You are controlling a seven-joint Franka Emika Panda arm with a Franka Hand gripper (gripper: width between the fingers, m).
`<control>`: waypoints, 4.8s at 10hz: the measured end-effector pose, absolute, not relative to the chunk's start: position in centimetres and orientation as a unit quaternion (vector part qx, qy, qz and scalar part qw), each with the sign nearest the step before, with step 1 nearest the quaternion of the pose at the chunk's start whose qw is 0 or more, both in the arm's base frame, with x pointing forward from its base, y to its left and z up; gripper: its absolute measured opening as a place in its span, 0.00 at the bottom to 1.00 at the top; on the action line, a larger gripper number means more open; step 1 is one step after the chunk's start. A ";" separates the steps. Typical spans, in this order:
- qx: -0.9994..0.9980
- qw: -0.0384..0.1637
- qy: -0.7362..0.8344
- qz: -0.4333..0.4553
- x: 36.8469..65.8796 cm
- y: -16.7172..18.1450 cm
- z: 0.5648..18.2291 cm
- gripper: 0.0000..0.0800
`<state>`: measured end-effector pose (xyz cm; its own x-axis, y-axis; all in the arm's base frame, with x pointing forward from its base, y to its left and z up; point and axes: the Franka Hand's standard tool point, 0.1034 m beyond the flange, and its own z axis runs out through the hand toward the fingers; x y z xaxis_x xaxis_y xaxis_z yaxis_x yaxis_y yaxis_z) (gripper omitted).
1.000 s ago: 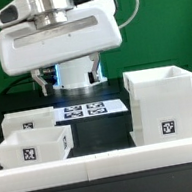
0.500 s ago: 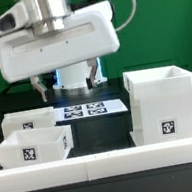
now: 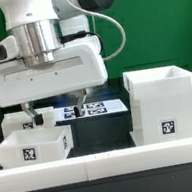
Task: Assemble drawer
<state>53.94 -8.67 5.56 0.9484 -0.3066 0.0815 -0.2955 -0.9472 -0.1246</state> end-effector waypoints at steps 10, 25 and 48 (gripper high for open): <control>-0.995 0.029 0.087 -0.043 53.2 -9.6 0.9 0.81; -0.995 0.053 0.075 -0.028 55.0 -9.1 1.8 0.06; -0.823 -0.002 -0.567 -0.002 53.0 -7.9 3.4 0.06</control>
Offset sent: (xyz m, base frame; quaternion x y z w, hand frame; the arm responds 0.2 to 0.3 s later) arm 0.0183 -0.0140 -0.0244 -0.0229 0.0218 -0.1128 0.9931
